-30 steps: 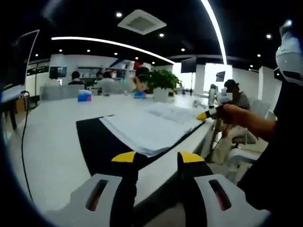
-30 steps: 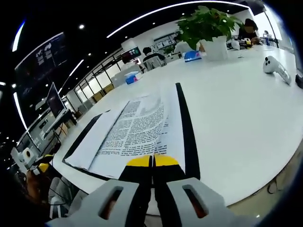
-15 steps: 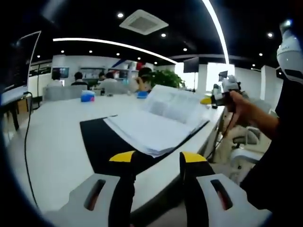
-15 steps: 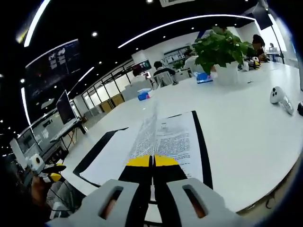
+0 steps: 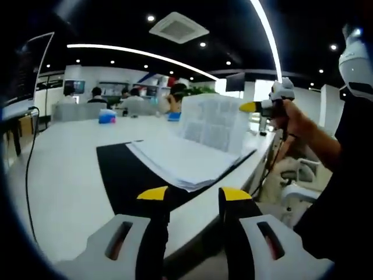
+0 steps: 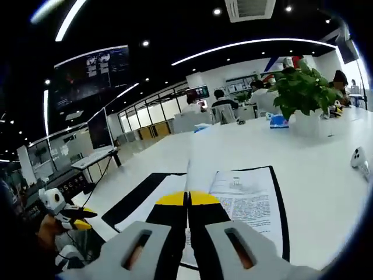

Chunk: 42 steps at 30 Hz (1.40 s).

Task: Flip through the bound document one page at a time

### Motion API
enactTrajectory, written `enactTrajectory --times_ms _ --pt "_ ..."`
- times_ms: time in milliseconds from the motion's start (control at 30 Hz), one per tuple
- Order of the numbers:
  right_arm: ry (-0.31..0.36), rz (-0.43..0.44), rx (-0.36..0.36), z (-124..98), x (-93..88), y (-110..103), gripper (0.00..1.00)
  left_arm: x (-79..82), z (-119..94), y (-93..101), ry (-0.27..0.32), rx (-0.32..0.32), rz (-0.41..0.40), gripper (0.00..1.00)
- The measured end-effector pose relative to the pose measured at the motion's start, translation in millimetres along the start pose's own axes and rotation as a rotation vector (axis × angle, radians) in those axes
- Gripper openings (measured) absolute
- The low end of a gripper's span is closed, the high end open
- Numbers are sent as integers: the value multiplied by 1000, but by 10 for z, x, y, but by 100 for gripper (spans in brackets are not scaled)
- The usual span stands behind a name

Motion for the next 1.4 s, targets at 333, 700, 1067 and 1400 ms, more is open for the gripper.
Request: enactTrajectory --times_ms 333,700,1067,1400 --pt "-36 -75 106 331 -143 -537 2 42 -115 -85 7 5 -15 36" --pt "-152 -117 213 670 -541 -807 2 -34 -188 -228 -18 45 -34 41" --pt "-272 -17 292 860 -972 -877 2 -63 -201 -326 10 60 -73 40" --pt "-318 39 299 941 -1202 -857 2 -79 -146 -318 -7 49 -51 40"
Point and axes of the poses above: the point that each gripper's makers call its tool centre point, and the gripper's own axes: z roughly forward along the fingers, y roughly to its right, x roughly out of its top, the point moved 5 cm from there along -z, roughly backward along the fingers, and after that the axes turned 13 degrees about z, right-handed, at the moved point
